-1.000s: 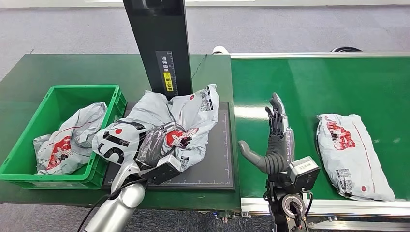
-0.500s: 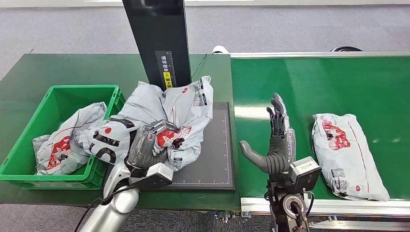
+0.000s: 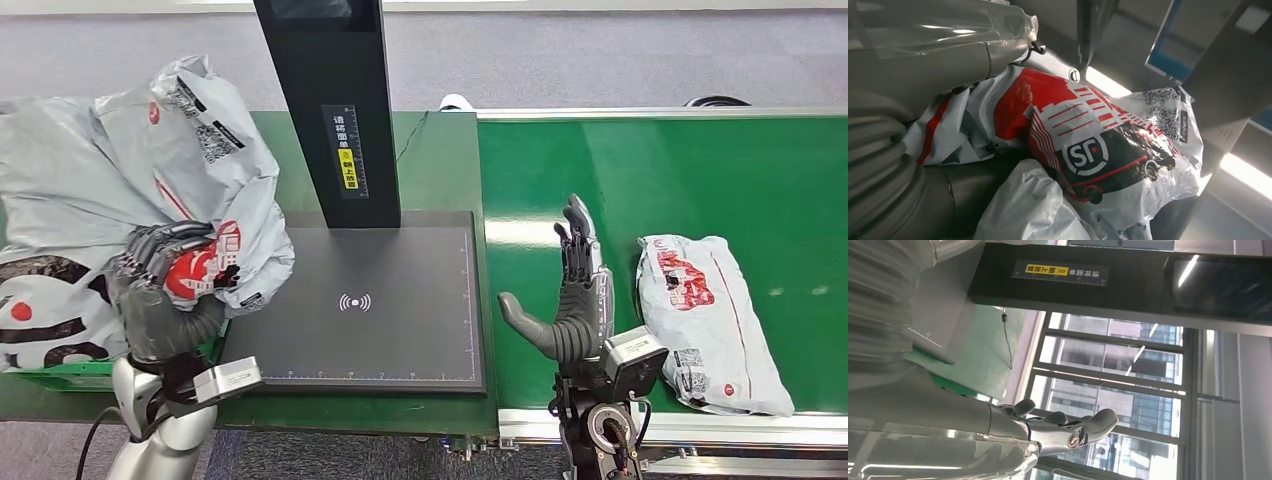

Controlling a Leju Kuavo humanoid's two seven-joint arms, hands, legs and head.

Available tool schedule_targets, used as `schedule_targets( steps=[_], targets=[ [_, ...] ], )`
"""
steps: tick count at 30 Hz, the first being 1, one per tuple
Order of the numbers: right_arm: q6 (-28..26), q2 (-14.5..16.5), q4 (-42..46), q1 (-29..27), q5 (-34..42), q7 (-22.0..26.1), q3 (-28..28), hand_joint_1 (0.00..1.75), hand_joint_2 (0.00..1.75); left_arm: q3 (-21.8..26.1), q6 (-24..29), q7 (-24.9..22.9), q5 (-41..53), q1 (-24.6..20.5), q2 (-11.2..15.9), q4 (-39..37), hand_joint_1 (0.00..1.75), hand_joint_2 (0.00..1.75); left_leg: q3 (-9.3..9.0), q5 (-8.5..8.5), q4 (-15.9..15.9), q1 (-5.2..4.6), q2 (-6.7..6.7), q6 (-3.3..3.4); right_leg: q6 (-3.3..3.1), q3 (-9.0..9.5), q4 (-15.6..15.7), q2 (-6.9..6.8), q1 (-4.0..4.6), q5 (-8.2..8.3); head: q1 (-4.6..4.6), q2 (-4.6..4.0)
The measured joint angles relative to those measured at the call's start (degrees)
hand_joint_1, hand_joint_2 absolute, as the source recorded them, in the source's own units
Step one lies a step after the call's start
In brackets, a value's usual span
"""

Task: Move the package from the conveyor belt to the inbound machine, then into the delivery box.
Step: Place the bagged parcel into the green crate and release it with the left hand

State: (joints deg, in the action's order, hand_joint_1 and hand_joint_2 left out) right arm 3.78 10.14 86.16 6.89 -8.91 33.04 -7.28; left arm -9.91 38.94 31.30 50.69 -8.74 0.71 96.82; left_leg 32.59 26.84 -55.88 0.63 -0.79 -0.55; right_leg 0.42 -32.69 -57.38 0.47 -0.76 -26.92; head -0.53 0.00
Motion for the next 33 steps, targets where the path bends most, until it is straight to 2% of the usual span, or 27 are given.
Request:
schedule_targets(
  steps=[3,5,9,13,18,21,25,29,33],
  targets=[
    [0.0,0.0,0.0,-0.4,0.0,0.1,0.0,0.00,1.75,2.9,0.1,5.3,-0.7,2.1,-0.2,2.4,1.75,1.75,0.03,0.01,0.0,-0.01,0.03,0.00,0.00,-0.04,0.0,0.00,-0.01,0.00,0.00,0.00],
    [0.0,0.0,0.0,-0.6,0.0,0.2,0.0,0.00,1.75,4.5,0.1,5.6,0.4,2.8,-0.6,3.5,1.75,1.75,0.06,0.01,0.0,-0.02,0.03,0.00,0.00,-0.06,0.0,0.00,-0.02,0.00,0.00,0.00],
    [-0.1,0.0,0.2,-0.7,0.0,0.1,0.0,0.00,1.75,7.2,-0.3,-2.3,5.6,2.7,-0.8,3.6,1.75,1.75,0.04,0.01,0.0,-0.02,0.04,0.00,0.00,-0.08,0.0,0.00,-0.02,0.00,0.00,0.00],
    [-0.2,0.0,1.0,-0.9,-0.8,-0.7,0.1,0.00,1.75,9.5,-6.5,-13.9,11.1,0.5,-0.2,0.8,1.75,1.75,0.01,-0.02,0.0,0.01,0.04,-0.01,-0.02,-0.06,0.0,0.01,0.00,0.02,-0.01,0.00],
    [-0.2,0.0,1.5,-1.2,-1.2,-1.1,0.2,0.00,1.75,11.2,-10.9,-18.5,13.2,-1.5,0.6,-2.9,1.75,1.75,0.02,-0.02,0.0,0.02,0.11,-0.02,-0.06,-0.10,0.0,0.12,0.01,0.05,0.00,0.00],
    [0.2,0.0,1.7,-1.2,-1.7,-1.3,0.3,0.00,1.75,12.5,-17.6,-25.3,16.2,-3.0,0.8,-5.7,1.75,1.75,0.05,-0.01,0.0,0.00,0.10,-0.02,-0.05,-0.12,0.0,0.12,0.00,0.04,0.01,0.00],
    [2.0,0.0,1.7,-1.2,-3.0,-2.0,0.4,0.00,1.75,15.8,-24.8,-34.1,17.8,-7.2,1.7,-14.3,1.75,1.75,0.05,-0.02,0.0,0.01,0.11,-0.02,-0.06,-0.13,0.0,0.13,0.01,0.05,-0.01,0.00],
    [2.8,0.1,1.3,-1.1,-4.0,-2.3,0.5,0.00,1.75,19.5,-27.2,-37.8,18.8,-11.6,3.2,-24.8,1.75,1.75,0.04,-0.03,0.0,0.04,0.11,-0.03,-0.07,-0.12,0.0,0.14,0.04,0.06,-0.01,0.00],
    [2.9,0.4,1.1,-1.2,-4.4,-2.3,0.5,0.00,1.75,21.9,-26.6,-40.1,20.4,-15.6,4.7,-34.1,1.75,1.75,0.04,-0.03,0.0,0.04,0.12,-0.04,-0.07,-0.11,0.0,0.15,0.03,0.06,0.01,0.00]
  ],
)
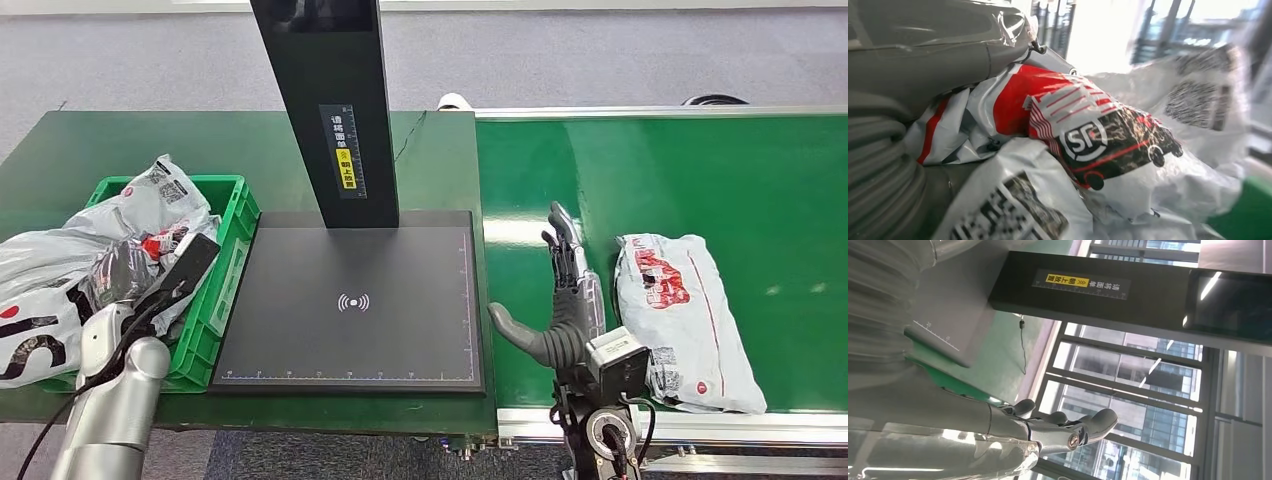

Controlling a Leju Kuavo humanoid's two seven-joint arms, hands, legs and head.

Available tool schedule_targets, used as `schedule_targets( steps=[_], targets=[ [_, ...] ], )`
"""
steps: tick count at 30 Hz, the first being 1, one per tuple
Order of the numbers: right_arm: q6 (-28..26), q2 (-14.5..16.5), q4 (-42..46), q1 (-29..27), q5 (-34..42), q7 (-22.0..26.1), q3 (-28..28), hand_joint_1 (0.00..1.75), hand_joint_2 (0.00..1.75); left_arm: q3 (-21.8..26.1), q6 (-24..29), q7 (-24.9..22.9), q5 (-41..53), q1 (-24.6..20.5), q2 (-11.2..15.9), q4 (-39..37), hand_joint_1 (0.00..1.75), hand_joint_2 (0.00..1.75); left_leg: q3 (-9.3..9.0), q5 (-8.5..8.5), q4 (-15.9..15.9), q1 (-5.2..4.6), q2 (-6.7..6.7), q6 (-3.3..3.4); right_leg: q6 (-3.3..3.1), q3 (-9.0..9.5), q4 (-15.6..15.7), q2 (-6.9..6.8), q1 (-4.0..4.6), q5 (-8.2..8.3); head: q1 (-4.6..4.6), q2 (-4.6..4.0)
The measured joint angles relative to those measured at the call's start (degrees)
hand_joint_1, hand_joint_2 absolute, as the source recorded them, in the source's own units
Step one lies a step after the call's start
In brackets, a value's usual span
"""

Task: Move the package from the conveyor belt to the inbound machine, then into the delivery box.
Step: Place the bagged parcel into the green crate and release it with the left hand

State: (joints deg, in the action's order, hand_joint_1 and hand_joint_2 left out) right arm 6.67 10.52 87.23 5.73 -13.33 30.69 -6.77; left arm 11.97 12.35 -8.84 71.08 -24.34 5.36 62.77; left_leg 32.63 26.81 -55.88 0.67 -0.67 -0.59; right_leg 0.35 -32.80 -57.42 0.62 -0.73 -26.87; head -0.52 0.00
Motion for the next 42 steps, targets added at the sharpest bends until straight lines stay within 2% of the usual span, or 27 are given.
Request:
schedule_targets(
  steps=[5,13,15,16,19,20,24,28,30,35,42],
  targets=[
    [0.0,0.3,0.0,-0.1,0.0,-0.1,0.0,0.00,1.75,1.5,1.2,-0.4,0.6,-3.0,1.3,-7.2,1.75,1.75,-0.01,0.00,0.0,-0.01,0.02,0.00,0.00,0.00,0.0,0.03,-0.01,0.00,0.00,0.00],
    [0.1,0.3,0.0,-0.1,-0.4,-0.1,0.1,0.00,1.75,2.6,2.6,0.2,0.5,-5.7,2.2,-12.6,1.75,1.75,-0.13,0.00,0.0,0.00,0.04,0.00,0.00,0.08,0.0,0.07,0.01,0.00,-0.01,0.00],
    [0.1,0.2,0.0,-0.1,-0.4,-0.1,0.1,0.00,1.75,3.1,4.9,1.3,0.1,-6.6,2.6,-14.3,1.64,1.75,-0.15,0.00,0.0,0.00,0.06,-0.01,-0.01,0.09,0.0,0.08,0.01,0.00,-0.01,0.00],
    [0.1,0.2,0.0,-0.1,-0.4,-0.1,0.1,0.00,1.75,3.3,6.3,2.3,-0.4,-7.0,2.7,-15.0,1.31,1.75,-0.16,0.00,0.0,0.01,0.06,-0.01,-0.01,0.09,0.0,0.09,0.01,0.00,-0.01,0.00],
    [0.1,0.2,0.0,-0.1,-0.4,-0.3,0.1,0.00,1.75,4.2,11.4,7.8,-3.7,-7.5,2.9,-15.6,0.10,1.75,-0.18,0.00,0.0,0.00,0.04,-0.01,-0.01,0.12,0.0,0.08,0.01,0.00,-0.01,0.00],
    [0.1,0.2,0.0,-0.2,-0.3,-0.3,0.1,0.00,1.75,4.4,13.1,10.4,-5.3,-7.4,2.9,-15.2,0.00,1.75,-0.19,0.00,0.0,0.00,0.03,-0.01,-0.01,0.13,0.0,0.08,0.01,0.00,-0.01,0.00],
    [-0.1,0.2,0.0,-0.1,0.0,-0.4,0.1,0.00,1.75,4.4,15.2,18.9,-12.3,-5.8,2.1,-11.6,0.00,1.75,-0.18,0.00,0.0,-0.02,0.03,-0.01,-0.01,0.14,0.0,0.07,-0.02,0.00,0.00,0.00],
    [-0.5,0.2,-0.1,0.1,0.7,-0.1,0.1,0.00,1.75,2.7,9.3,30.1,-27.2,-2.1,0.1,-4.0,0.00,1.75,-0.15,0.00,0.0,-0.05,0.03,0.00,0.00,0.13,0.0,0.07,-0.04,0.00,0.01,0.00],
    [-0.7,0.1,-0.2,0.3,1.0,0.1,0.1,0.00,1.75,1.4,8.0,33.3,-32.4,0.0,-0.7,0.0,0.00,1.75,-0.13,0.01,0.0,-0.05,0.06,0.00,0.01,0.11,0.0,0.09,-0.04,0.00,0.01,0.00],
    [-0.8,0.0,-0.8,0.8,1.5,0.1,0.2,0.00,1.75,-1.4,9.6,37.7,-34.4,4.8,-1.9,9.1,0.00,1.75,-0.09,0.02,0.0,-0.04,0.05,0.00,0.00,0.03,0.0,0.11,-0.04,0.00,0.00,0.00],
    [-0.8,-0.1,-1.2,1.2,1.5,0.1,0.2,0.00,1.75,-3.0,10.0,38.0,-34.4,7.5,-2.6,14.8,0.00,1.75,-0.05,0.01,0.0,-0.02,0.05,0.00,0.00,0.01,0.0,0.11,-0.01,0.00,0.00,0.00]
  ],
)
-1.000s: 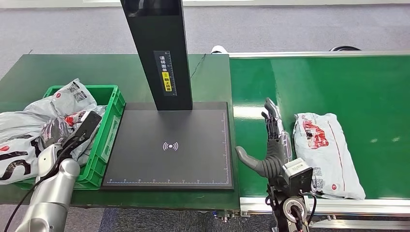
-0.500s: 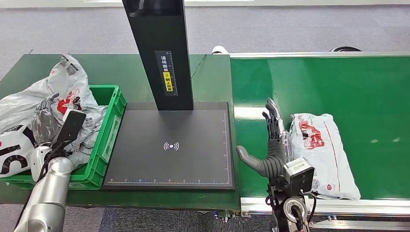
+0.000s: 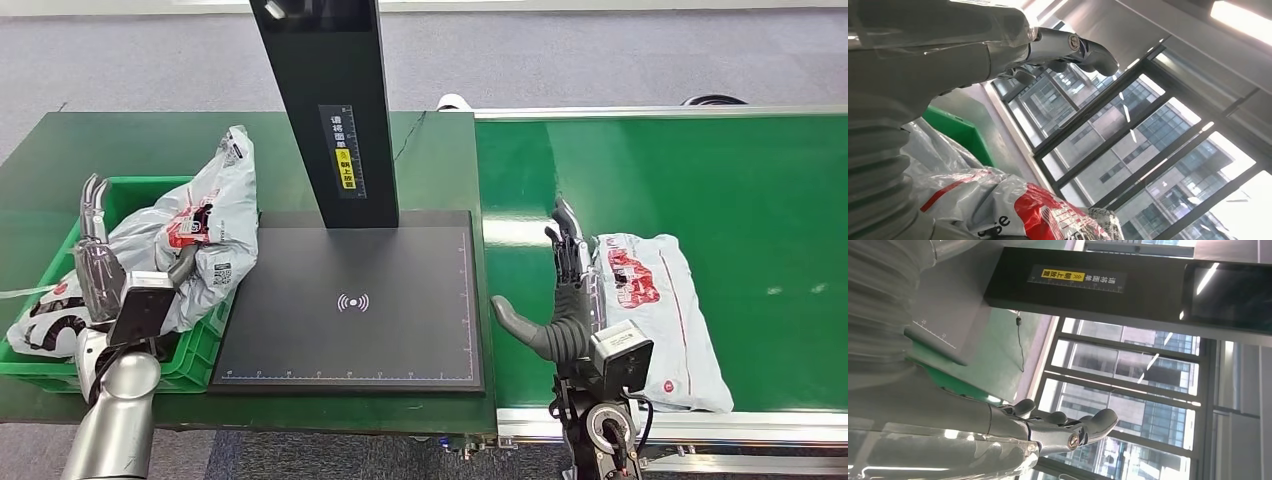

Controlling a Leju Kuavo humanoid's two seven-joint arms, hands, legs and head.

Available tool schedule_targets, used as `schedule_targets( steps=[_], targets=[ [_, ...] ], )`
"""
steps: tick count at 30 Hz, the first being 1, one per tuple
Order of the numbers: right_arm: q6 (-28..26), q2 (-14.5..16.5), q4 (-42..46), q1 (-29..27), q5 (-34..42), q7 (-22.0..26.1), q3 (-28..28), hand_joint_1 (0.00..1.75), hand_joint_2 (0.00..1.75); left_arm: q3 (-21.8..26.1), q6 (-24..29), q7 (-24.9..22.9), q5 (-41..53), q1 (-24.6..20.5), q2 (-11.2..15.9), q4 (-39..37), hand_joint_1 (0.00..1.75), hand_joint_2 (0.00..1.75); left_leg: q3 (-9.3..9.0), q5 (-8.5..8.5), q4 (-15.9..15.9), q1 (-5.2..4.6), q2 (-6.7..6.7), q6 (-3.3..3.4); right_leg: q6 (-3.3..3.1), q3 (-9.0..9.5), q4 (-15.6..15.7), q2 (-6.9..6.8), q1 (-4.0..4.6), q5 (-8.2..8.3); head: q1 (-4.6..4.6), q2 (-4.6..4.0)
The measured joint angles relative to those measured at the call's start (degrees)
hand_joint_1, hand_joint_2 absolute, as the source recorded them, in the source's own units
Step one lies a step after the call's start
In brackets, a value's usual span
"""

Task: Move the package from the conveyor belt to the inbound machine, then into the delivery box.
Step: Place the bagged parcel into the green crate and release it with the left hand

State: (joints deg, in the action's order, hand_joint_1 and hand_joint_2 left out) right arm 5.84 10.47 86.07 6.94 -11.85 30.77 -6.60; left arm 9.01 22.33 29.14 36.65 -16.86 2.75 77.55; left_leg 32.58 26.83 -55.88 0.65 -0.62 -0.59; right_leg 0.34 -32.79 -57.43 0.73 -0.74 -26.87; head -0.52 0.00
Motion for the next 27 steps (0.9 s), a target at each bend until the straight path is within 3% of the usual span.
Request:
schedule_targets(
  steps=[12,19,27],
  targets=[
    [0.0,0.0,-0.2,0.1,0.0,0.0,0.0,0.00,1.75,-0.3,0.2,0.4,-0.5,1.4,-0.5,2.8,0.00,1.75,0.02,0.00,0.0,-0.01,0.00,0.00,0.00,-0.02,0.0,0.00,-0.01,0.00,-0.01,0.00],
    [0.0,-0.2,-0.7,0.3,0.2,0.1,-0.3,0.00,1.75,-1.3,3.8,3.0,-1.4,3.4,-1.6,6.1,0.00,1.75,0.03,0.00,0.0,-0.01,0.00,0.00,0.00,-0.02,0.0,0.00,-0.01,0.00,-0.01,0.00],
    [0.0,-0.3,-0.8,0.3,-0.2,-0.2,-0.9,0.00,1.75,-1.1,13.1,-7.5,11.1,4.4,-2.6,6.5,0.00,1.75,0.04,0.00,0.0,-0.01,-0.01,0.00,0.00,-0.03,0.0,0.00,-0.01,0.00,0.00,0.00]
  ],
)
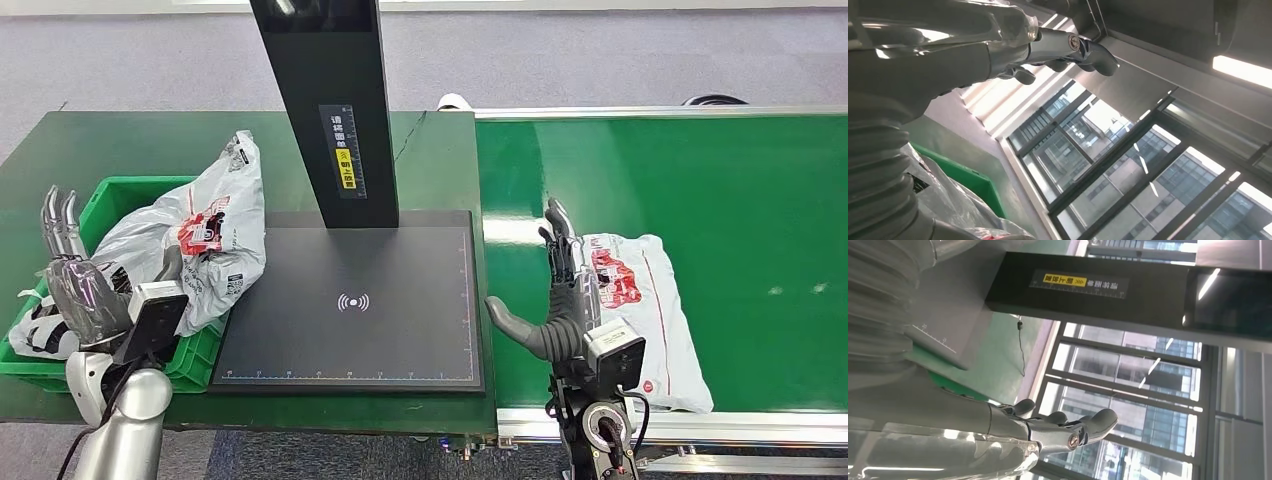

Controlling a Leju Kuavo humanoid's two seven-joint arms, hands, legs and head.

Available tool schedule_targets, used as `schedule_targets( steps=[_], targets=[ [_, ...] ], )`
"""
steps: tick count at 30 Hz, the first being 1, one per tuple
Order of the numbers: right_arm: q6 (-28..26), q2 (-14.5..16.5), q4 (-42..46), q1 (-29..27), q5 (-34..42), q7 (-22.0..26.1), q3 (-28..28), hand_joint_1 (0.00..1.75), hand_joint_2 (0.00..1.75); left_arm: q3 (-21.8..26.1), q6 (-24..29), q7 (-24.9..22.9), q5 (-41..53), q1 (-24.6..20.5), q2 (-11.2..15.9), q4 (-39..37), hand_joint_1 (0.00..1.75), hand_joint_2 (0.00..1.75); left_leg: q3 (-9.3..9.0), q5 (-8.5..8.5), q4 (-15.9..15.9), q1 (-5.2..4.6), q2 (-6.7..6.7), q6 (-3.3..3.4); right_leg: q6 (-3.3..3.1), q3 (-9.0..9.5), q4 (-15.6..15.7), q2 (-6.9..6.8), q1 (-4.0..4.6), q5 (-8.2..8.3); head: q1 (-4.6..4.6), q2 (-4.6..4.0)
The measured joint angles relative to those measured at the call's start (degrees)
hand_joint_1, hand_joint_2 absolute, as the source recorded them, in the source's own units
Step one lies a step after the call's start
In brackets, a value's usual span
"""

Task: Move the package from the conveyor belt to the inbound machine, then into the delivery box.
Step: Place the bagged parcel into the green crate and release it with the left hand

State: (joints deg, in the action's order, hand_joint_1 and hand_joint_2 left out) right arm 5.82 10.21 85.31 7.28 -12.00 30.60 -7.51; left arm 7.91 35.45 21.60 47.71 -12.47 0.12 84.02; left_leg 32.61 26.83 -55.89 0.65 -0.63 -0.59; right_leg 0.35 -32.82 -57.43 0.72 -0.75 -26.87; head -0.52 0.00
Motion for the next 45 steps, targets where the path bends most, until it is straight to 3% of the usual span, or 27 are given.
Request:
schedule_targets(
  steps=[3,7,9,11,14,17,19,23,28,31,35,39,45],
  targets=[
    [0.0,0.0,0.0,0.0,-0.1,-0.1,-0.1,0.00,1.75,0.4,0.4,-3.2,4.1,0.0,-0.1,-0.5,0.00,1.75,0.00,0.00,0.0,0.00,0.00,0.00,0.00,0.00,0.0,0.00,0.00,0.00,-0.01,0.00],
    [0.1,0.0,0.0,-0.2,-0.4,-0.4,-0.1,0.00,1.75,2.0,-3.1,-12.6,13.7,-0.8,0.3,-2.8,0.00,1.75,0.00,0.00,0.0,0.00,0.01,0.00,0.00,-0.01,0.0,0.00,0.00,0.00,0.00,0.00],
    [0.1,0.0,0.0,-0.3,-0.6,-0.4,0.0,0.00,1.75,3.4,-4.1,-13.8,13.3,-1.4,0.7,-4.4,0.00,1.75,0.00,0.00,0.0,0.00,0.03,0.00,0.00,-0.01,0.0,0.01,0.00,0.00,-0.01,0.00],
    [0.2,0.0,0.0,-0.4,-0.8,-0.4,0.0,0.00,1.75,5.0,-4.6,-8.0,3.6,-1.8,0.7,-5.1,0.00,1.75,0.00,0.00,0.0,0.00,0.04,0.00,0.00,-0.02,0.0,0.02,0.01,0.00,0.00,0.00],
    [0.5,-0.1,0.0,-0.4,-0.8,-0.4,0.0,0.00,1.75,6.8,-8.6,5.6,-18.3,-1.5,0.4,-4.2,0.00,1.75,0.01,0.00,0.0,0.00,0.02,0.00,0.00,-0.02,0.0,0.01,0.00,0.00,0.00,0.00],
    [0.5,-0.1,-0.3,0.0,-0.7,-0.4,0.0,0.00,1.75,6.5,-17.1,15.2,-34.0,0.4,-0.5,0.3,0.00,1.75,0.04,0.01,0.0,-0.01,0.02,0.00,0.00,-0.03,0.0,0.00,-0.01,-0.01,0.00,0.00],
    [0.6,-0.1,-0.7,0.3,-0.1,-0.4,-0.1,0.00,1.75,4.9,-23.3,17.9,-41.1,2.5,-1.3,5.3,0.00,1.75,0.05,0.02,0.0,-0.02,0.02,0.01,0.01,-0.04,0.0,0.01,-0.02,-0.01,0.01,0.00],
    [2.1,-0.1,-1.6,0.5,3.0,-0.4,-0.1,0.00,1.75,0.0,-31.2,18.7,-46.9,6.3,-2.7,15.3,0.00,1.75,0.05,0.03,0.0,-0.04,0.00,0.01,0.03,-0.02,0.0,-0.02,-0.05,-0.02,0.00,0.00],
    [5.9,-0.2,-2.9,0.5,6.7,-0.3,0.0,0.00,1.75,-3.3,-35.8,18.7,-49.3,9.1,-4.2,23.1,0.00,1.75,0.03,0.04,0.0,-0.02,0.00,0.00,0.02,-0.03,0.0,-0.01,-0.02,-0.02,-0.01,0.00],
    [7.9,-0.3,-3.8,0.5,7.5,-0.3,0.0,0.00,1.75,-3.5,-43.8,18.7,-51.1,10.4,-5.4,25.4,0.00,1.75,0.03,0.03,0.0,0.00,0.00,0.00,0.02,-0.02,0.0,-0.01,-0.01,-0.02,-0.01,0.00],
    [6.8,-0.4,-5.1,0.5,4.7,-0.7,0.0,0.00,1.75,-6.7,-54.5,18.6,-46.4,12.0,-5.3,24.9,0.00,1.75,0.04,0.04,0.0,-0.02,0.00,0.00,0.03,-0.02,0.0,-0.02,-0.02,-0.02,0.00,0.00],
    [4.3,-0.3,-5.9,0.5,1.9,-1.2,-0.3,0.00,1.75,-11.7,-57.3,17.5,-41.8,12.5,-4.1,19.8,0.00,1.75,0.04,0.04,0.0,-0.04,0.00,0.00,0.03,-0.02,0.0,-0.01,-0.04,-0.02,0.00,0.00],
    [3.6,-0.3,-6.7,0.6,1.3,-1.9,-0.4,0.00,1.75,-15.1,-61.3,14.8,-45.0,12.1,-3.3,13.2,0.00,1.75,0.03,0.04,0.0,-0.02,-0.01,0.00,0.03,-0.04,0.0,-0.02,-0.03,-0.02,-0.01,0.00]
  ],
)
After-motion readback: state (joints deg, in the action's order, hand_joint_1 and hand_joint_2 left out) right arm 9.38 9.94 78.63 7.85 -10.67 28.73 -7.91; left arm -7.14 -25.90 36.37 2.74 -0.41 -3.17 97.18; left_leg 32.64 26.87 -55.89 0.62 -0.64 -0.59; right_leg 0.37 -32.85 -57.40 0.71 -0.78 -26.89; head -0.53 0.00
